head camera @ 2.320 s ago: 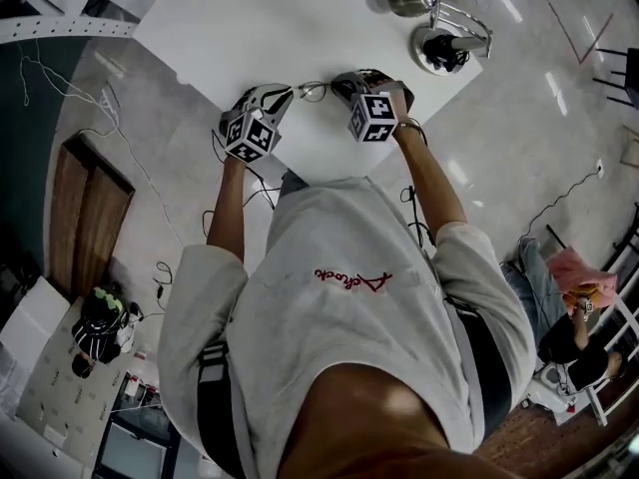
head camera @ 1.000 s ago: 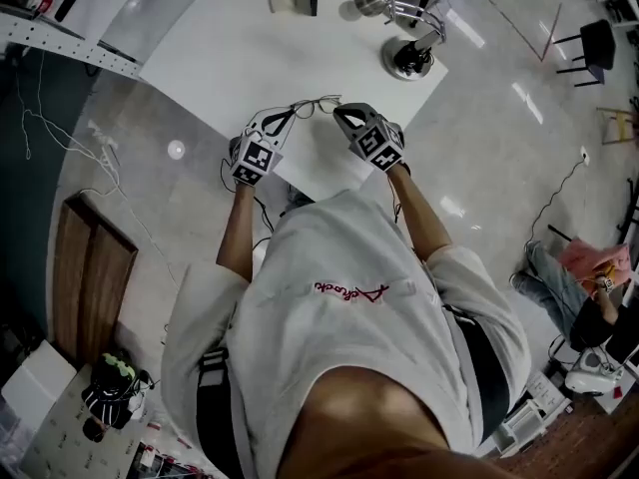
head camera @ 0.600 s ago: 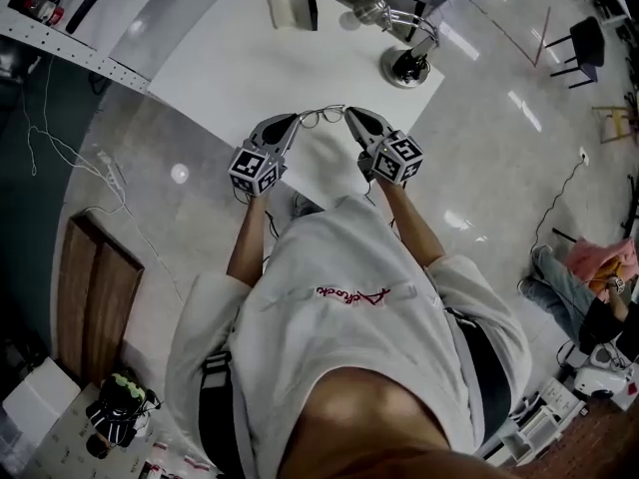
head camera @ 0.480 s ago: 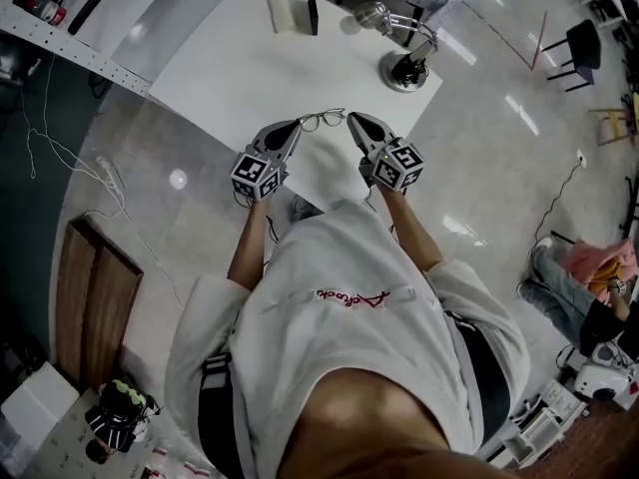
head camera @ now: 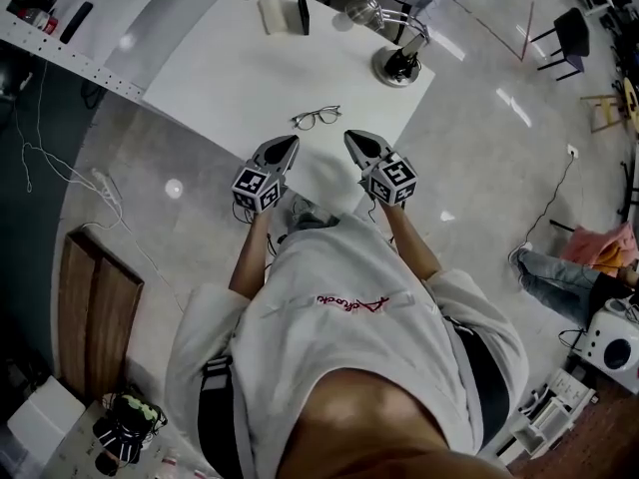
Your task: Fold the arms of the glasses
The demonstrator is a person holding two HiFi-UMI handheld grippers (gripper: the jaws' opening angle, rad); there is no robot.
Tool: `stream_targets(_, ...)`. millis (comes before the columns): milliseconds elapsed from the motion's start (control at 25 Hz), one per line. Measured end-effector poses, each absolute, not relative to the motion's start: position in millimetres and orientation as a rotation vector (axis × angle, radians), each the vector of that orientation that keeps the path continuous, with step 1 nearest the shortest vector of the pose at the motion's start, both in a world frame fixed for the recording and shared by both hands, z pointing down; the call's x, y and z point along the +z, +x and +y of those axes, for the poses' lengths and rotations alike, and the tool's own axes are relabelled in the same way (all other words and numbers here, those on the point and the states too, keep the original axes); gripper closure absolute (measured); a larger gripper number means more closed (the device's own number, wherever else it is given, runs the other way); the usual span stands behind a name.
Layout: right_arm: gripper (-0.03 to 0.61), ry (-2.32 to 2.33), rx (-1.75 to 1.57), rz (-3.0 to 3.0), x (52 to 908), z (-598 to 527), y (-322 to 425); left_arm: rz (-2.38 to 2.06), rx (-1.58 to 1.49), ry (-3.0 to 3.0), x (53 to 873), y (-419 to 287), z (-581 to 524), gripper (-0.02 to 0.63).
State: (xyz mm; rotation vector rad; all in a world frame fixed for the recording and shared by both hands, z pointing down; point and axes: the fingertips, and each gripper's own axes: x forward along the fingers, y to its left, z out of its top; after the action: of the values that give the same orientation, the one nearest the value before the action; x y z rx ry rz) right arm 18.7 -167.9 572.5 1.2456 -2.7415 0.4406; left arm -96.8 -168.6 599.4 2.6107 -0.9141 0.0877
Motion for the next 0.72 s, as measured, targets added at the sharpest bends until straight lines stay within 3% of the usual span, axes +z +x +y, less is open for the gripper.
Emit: stream_targets(720, 0.552, 1.257, 0.371, -2.756, 567.5, -76.9, 50.9, -0.985, 0.086, 2.634, 579.7, -66.8, -73.4, 0.586)
